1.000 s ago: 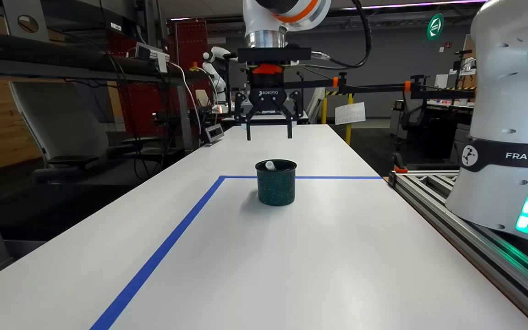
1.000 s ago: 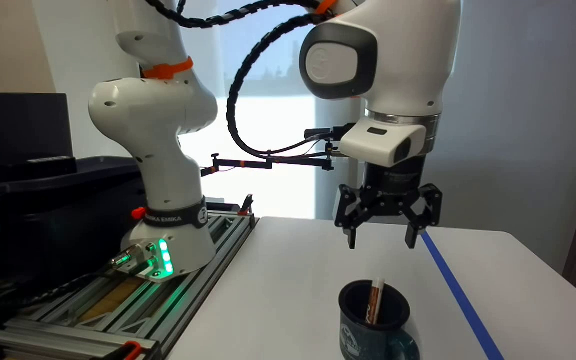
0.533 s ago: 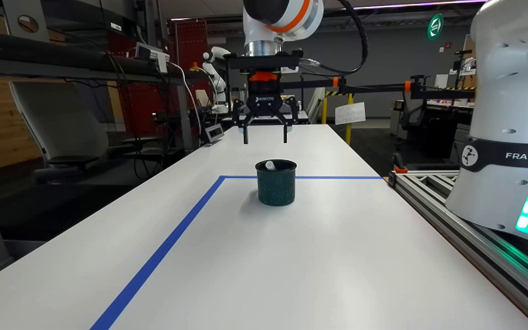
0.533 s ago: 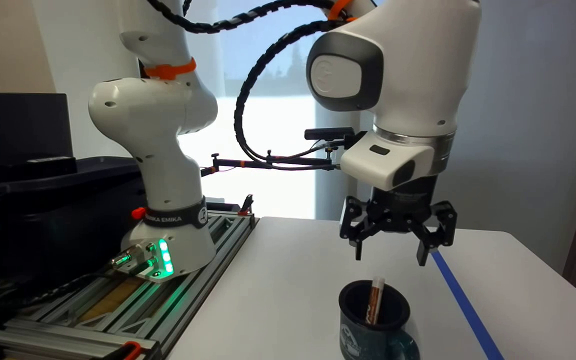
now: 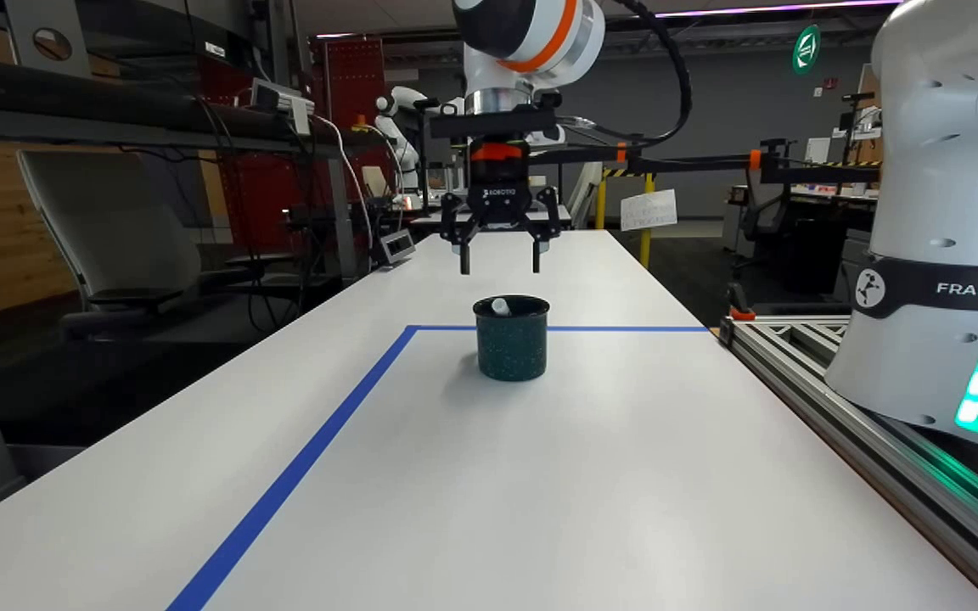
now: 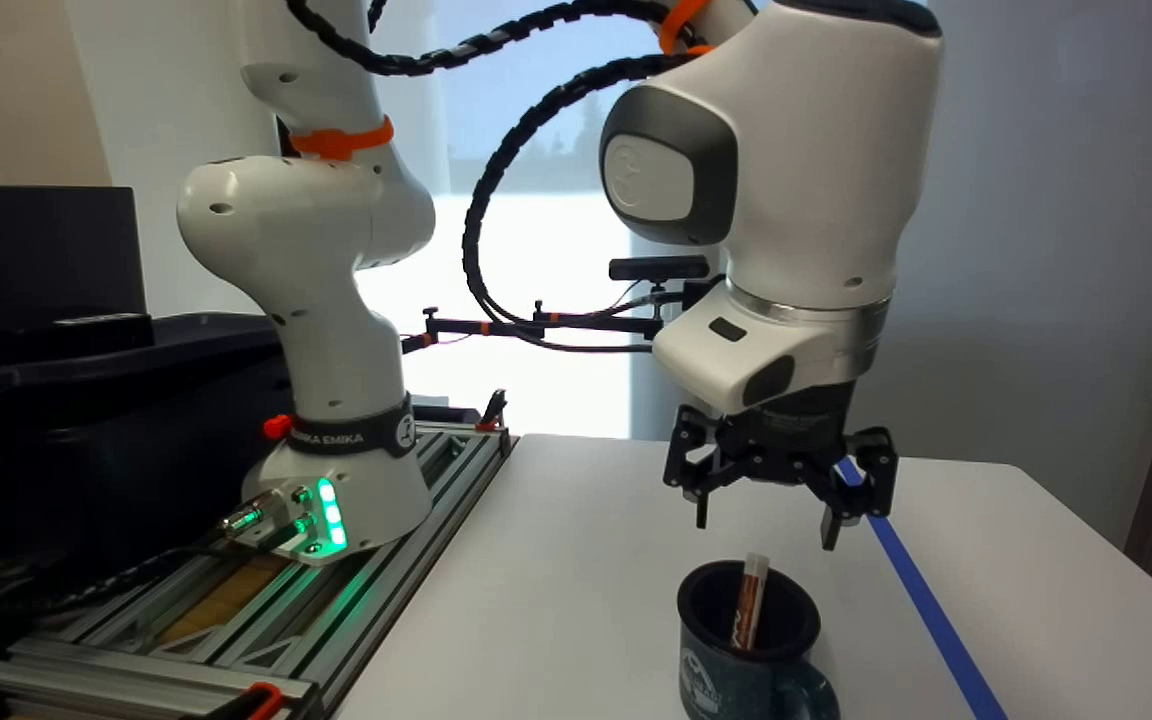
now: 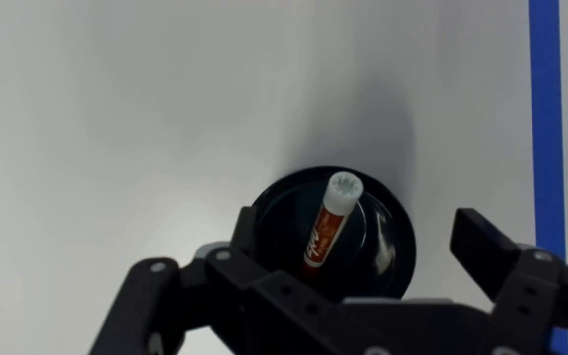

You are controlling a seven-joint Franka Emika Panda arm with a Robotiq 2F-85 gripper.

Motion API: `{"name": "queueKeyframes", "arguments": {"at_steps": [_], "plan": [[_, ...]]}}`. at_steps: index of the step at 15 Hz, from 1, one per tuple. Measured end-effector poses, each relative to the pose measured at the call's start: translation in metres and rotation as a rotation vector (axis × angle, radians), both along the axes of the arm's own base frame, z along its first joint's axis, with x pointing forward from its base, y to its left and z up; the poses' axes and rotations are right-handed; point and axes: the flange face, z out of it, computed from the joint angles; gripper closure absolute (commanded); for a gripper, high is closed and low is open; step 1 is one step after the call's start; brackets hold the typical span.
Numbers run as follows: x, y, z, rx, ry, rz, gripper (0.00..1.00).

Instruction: Take the marker out of the cup

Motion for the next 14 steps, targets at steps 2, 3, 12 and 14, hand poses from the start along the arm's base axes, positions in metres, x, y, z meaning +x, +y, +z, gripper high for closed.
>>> {"name": "queueKeyframes", "arguments": {"at_steps": [2, 3, 12, 14], "plan": [[-0.005, -0.002, -0.004, 0.002, 0.013, -0.027, 0.0], [-0.007, -0.003, -0.006, 0.001, 0.017, -0.039, 0.0], [-0.011, -0.004, -0.013, 0.004, 0.036, -0.05, 0.0], [-0.012, -0.007, -0.019, 0.006, 0.048, -0.056, 0.08]]}}
